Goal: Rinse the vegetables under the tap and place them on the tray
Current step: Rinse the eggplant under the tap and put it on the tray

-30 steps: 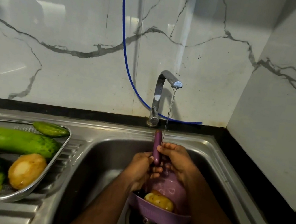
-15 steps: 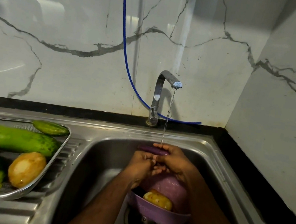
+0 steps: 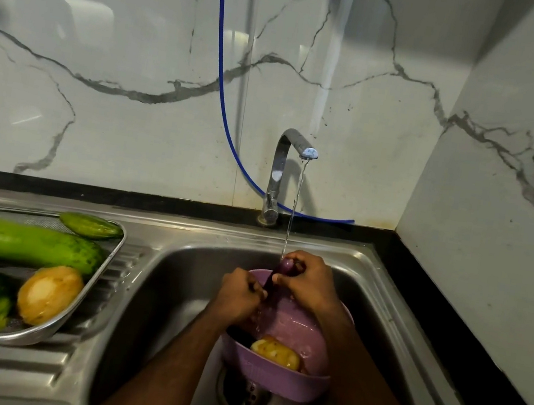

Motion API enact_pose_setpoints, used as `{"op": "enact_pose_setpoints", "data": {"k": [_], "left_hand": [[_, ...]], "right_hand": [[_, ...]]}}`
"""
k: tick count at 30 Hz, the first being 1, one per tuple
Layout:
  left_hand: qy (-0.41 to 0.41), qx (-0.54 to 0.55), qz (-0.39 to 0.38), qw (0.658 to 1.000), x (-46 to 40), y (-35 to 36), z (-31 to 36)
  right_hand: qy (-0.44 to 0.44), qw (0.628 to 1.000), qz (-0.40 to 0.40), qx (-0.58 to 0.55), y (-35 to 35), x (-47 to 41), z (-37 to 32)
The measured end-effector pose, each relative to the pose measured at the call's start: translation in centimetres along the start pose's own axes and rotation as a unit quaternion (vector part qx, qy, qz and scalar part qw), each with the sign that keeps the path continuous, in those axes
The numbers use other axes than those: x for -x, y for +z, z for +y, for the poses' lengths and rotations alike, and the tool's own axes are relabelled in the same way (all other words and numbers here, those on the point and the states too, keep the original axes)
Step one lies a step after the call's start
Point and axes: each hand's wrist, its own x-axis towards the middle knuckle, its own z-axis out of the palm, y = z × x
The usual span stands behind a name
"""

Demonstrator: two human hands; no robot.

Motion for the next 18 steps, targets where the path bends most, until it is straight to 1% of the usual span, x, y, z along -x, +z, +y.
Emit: {"op": "enact_pose_setpoints", "data": {"k": [6,8,10,14,16,18], "left_hand": [[0.003,0.047,0.003,0.999,0.3,-0.2,0.8],[-0.008,0.085,0.002,0.996,1.0,-0.3,1.2],[-0.014,0.098,0.014,0.995,1.8,-0.7,1.5],[-0.029,0.078,0.056,0.995,4.0,-3.0,1.8],[-0.018,0.039,0.076,0.996,5.3,-5.5,2.1],[0.004,0.002,0.089,0.996,6.5,-8.2,2.8]], "right_hand": [[0.003,0.999,-0.040,0.015,0.6,-0.2,0.2],[-0.005,0.999,-0.040,0.017,0.5,0.0,0.0],[-0.007,0.999,-0.026,0.020,0.5,0.4,-0.2],[-0.028,0.997,-0.041,0.059,0.8,1.6,-1.7],[-0.048,0.994,-0.052,0.081,1.3,2.3,-3.2],[-0.073,0.993,-0.040,0.085,1.7,2.9,-4.7]]}}
